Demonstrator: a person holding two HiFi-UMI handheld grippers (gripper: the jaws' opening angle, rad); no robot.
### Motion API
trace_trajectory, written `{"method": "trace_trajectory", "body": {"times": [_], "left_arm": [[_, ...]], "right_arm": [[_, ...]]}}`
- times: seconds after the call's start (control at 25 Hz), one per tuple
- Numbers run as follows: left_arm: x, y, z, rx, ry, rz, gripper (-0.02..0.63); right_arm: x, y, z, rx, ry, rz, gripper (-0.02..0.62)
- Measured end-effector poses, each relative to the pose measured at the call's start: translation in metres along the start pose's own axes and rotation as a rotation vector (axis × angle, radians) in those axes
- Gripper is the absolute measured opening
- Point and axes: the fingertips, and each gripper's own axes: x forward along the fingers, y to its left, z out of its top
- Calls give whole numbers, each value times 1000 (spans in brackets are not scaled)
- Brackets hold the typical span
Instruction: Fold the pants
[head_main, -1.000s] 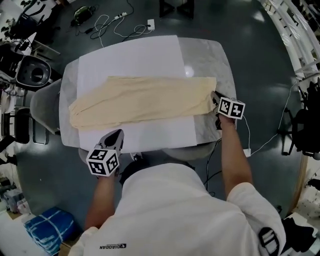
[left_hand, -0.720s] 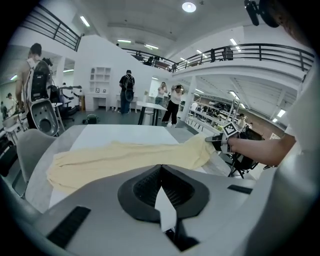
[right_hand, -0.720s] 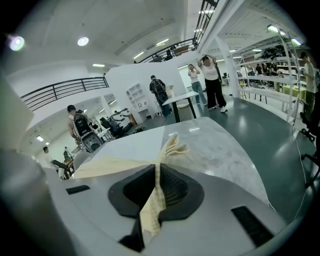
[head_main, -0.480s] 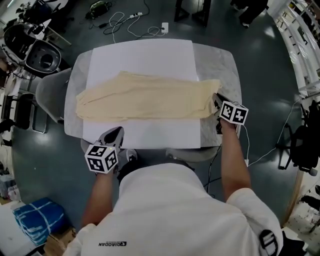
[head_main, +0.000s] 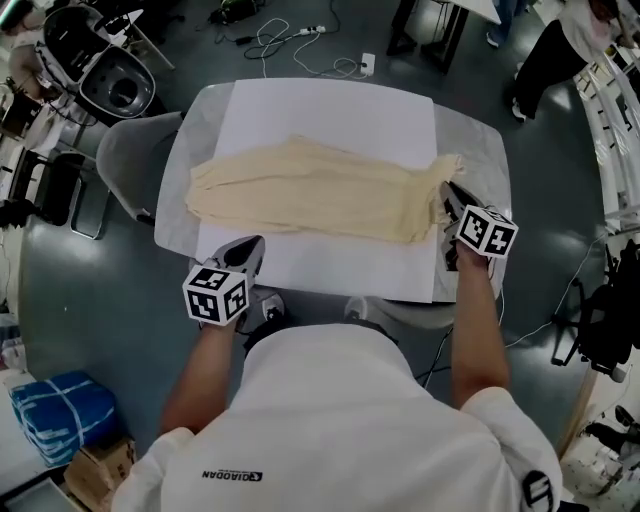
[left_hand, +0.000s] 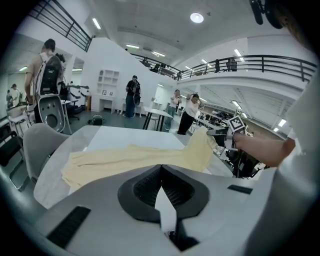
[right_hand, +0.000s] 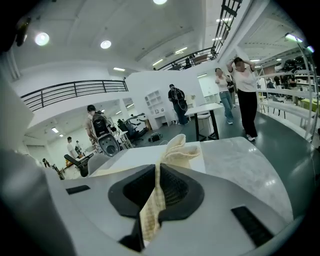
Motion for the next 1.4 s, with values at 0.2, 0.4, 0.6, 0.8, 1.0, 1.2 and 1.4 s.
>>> {"method": "trace_trajectory", "body": {"times": [0.2, 0.4, 0.6, 0.8, 1.0, 1.2, 1.4], "left_arm": [[-25, 37, 0, -28, -19, 8, 26], [-42, 78, -2, -49, -30, 9, 26], [-65, 116, -12, -45, -36, 16, 26], [-85, 157, -27, -76, -25, 12, 27], [-105, 191, -40, -78, -10, 8, 26], [-120, 220, -47, -56, -1, 8, 26], [-130, 245, -56, -53, 2, 7, 26]], "right_arm": [[19, 67, 16, 27, -33, 64, 49], [46, 141, 28, -27, -36, 116, 49], [73, 207, 28, -67, -26, 149, 49], [104, 273, 22, -94, -13, 182, 49], [133, 335, 10, -116, -1, 207, 49], [164, 393, 0, -128, 11, 220, 49], [196, 450, -13, -156, 42, 256, 49]]}}
